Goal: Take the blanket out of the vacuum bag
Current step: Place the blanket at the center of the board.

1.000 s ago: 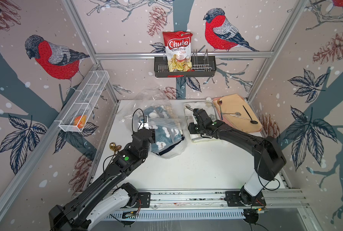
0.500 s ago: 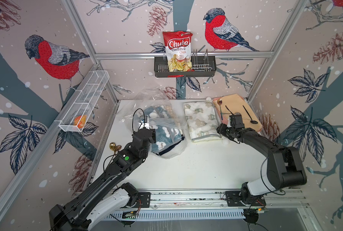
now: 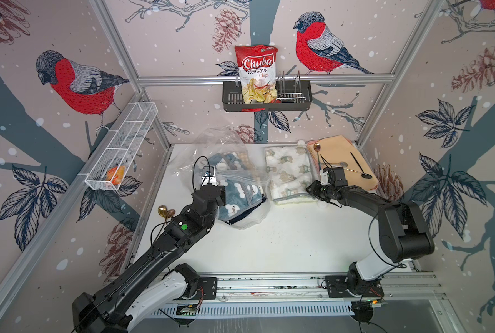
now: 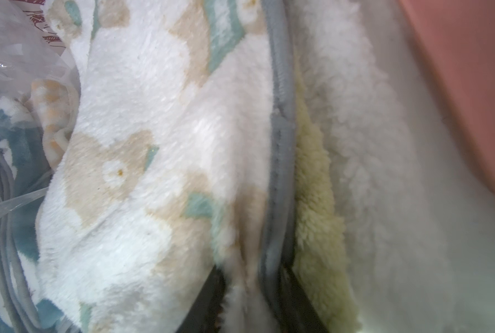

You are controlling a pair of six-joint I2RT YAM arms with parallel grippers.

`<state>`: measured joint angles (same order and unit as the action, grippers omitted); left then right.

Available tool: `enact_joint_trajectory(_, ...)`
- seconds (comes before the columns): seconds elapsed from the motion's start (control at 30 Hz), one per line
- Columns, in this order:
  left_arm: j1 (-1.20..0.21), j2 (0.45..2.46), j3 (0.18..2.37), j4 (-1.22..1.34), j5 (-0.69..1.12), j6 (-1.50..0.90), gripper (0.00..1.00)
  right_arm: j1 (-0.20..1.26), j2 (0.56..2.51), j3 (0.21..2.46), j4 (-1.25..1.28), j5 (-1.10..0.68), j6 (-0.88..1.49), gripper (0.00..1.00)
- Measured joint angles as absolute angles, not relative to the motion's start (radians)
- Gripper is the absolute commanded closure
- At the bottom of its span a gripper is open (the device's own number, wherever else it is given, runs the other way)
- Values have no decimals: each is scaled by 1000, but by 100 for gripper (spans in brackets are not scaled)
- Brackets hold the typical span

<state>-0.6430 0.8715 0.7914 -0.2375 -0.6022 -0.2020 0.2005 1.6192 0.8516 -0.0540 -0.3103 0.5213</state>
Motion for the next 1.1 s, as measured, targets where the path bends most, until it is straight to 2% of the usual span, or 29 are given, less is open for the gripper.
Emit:
enact_joint_trajectory(0.07, -643, 871, 791, -237, -602, -202, 99, 200, 1621, 853, -54, -310, 518, 91)
enact_joint_trajectory(0.23, -643, 870, 791, -237, -598, -202, 100, 207, 1579, 855, -62, -274, 518, 100)
enact_joint_trajectory(0.47, -643, 871, 791, -237, -583, -202, 100, 216, 1510, 859, -72, -186, 518, 100)
enact_joint_trajectory(0.57, -643, 871, 791, -237, -576, -202, 100, 210, 1514, 857, -80, -180, 518, 92)
enact_joint_trajectory(0.67, -643, 872, 791, -237, -575, -202, 100, 214, 1533, 841, -64, -223, 521, 79)
enact_joint_trajectory(0.73, -643, 873, 792, -237, -575, -202, 100, 229, 1546, 839, -60, -255, 522, 65)
enact_joint_trajectory(0.83, -643, 873, 792, -237, -574, -202, 100, 243, 1553, 840, -54, -290, 523, 53)
enact_joint_trajectory(1.0, -643, 873, 792, -237, -569, -202, 100, 246, 1563, 838, -66, -284, 547, 44)
enact_joint_trajectory(1.1, -643, 875, 792, -237, -567, -202, 96, 250, 1565, 835, -74, -265, 548, 42)
